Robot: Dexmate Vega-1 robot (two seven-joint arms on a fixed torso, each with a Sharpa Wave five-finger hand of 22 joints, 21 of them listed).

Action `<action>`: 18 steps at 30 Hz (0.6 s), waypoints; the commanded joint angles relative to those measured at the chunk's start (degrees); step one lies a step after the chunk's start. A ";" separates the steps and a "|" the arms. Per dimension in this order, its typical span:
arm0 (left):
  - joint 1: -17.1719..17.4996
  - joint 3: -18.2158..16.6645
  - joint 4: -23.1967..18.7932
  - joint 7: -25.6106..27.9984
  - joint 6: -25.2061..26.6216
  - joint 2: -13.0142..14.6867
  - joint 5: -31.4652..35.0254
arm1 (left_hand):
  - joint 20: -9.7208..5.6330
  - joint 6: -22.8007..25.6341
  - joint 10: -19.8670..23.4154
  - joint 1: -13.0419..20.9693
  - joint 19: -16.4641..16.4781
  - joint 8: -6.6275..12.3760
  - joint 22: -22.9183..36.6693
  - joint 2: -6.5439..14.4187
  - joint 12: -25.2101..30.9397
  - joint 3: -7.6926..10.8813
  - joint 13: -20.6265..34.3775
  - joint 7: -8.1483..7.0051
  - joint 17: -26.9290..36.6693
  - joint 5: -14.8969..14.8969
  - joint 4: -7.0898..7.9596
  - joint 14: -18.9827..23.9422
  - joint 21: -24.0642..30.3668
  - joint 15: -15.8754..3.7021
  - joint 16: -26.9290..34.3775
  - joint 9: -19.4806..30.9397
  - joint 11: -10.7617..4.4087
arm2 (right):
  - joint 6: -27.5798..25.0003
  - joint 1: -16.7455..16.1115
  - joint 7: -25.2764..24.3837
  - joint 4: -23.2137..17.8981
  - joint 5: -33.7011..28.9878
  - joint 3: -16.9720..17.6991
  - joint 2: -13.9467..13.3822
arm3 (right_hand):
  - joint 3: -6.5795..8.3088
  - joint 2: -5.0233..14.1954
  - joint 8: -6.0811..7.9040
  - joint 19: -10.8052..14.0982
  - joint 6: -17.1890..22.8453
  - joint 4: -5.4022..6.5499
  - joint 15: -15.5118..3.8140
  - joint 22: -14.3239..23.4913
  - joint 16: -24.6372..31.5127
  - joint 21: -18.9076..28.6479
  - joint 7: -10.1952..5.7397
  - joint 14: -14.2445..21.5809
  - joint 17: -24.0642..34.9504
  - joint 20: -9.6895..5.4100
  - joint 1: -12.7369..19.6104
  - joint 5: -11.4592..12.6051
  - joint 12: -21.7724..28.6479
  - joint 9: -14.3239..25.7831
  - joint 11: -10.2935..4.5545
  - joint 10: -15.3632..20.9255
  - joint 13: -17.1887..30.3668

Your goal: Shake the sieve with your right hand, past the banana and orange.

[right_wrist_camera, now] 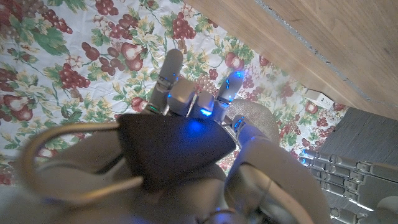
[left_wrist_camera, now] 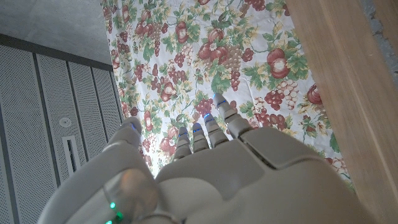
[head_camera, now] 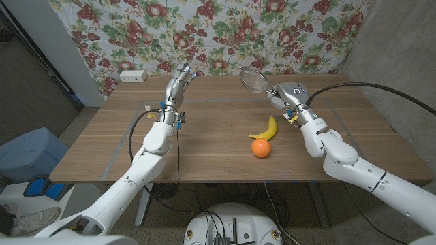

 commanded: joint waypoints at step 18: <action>0.42 0.16 -0.67 0.53 0.02 -0.15 0.58 | 0.27 0.06 -0.02 -0.81 0.25 -0.06 -0.02 -0.03 0.20 0.80 0.14 0.16 0.11 -0.22 -0.22 -0.12 -0.12 -1.50 0.19 -0.03 -0.10 | 0.13 -1.87 -0.15 0.01 -1.22 2.11 1.36 | 0.56 -0.19 0.89 -0.51 -1.21 -0.52 -4.78 0.09 0.19 0.20 0.53 -0.46 0.14 -3.75 -0.39 0.01 0.10 -0.93 -0.85 -1.31 -0.03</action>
